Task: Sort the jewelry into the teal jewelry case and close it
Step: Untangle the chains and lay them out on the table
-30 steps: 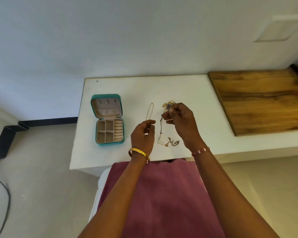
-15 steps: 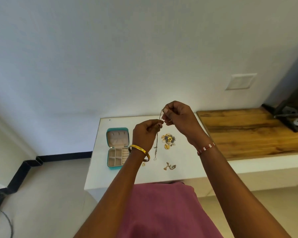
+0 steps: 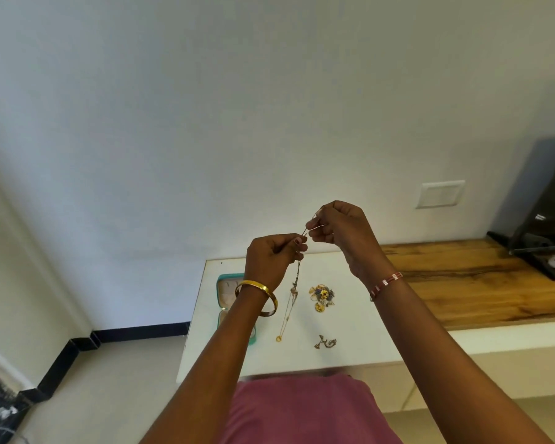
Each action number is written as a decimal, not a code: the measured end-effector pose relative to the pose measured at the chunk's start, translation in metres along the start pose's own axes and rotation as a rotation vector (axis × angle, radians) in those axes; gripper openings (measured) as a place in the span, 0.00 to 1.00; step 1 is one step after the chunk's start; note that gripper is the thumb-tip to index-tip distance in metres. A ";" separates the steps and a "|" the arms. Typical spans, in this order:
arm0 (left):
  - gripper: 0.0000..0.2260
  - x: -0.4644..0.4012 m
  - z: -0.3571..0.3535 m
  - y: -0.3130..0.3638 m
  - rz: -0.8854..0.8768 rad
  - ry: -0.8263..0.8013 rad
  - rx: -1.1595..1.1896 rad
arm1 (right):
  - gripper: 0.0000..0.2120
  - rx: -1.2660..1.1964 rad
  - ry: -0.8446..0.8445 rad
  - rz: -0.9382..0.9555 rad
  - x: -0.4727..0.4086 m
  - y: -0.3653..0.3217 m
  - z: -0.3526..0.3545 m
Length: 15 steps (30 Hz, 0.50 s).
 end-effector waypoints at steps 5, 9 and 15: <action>0.07 -0.002 0.008 0.018 -0.022 0.076 -0.050 | 0.08 -0.018 0.011 0.066 0.008 -0.016 0.002; 0.08 -0.001 0.001 0.028 -0.011 0.011 -0.073 | 0.05 0.015 -0.011 0.121 0.014 -0.026 0.004; 0.08 0.006 -0.012 0.044 -0.039 -0.020 -0.027 | 0.06 0.125 -0.013 0.197 0.020 -0.033 0.010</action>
Point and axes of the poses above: each hand's wrist, its own x-axis away from the middle knuckle, its own z-axis out of the back of the hand, y = z × x, the point moved 8 cm from there along -x, towards the middle knuckle, and after that the axes turned 6 degrees about -z, right-handed, at the moved point
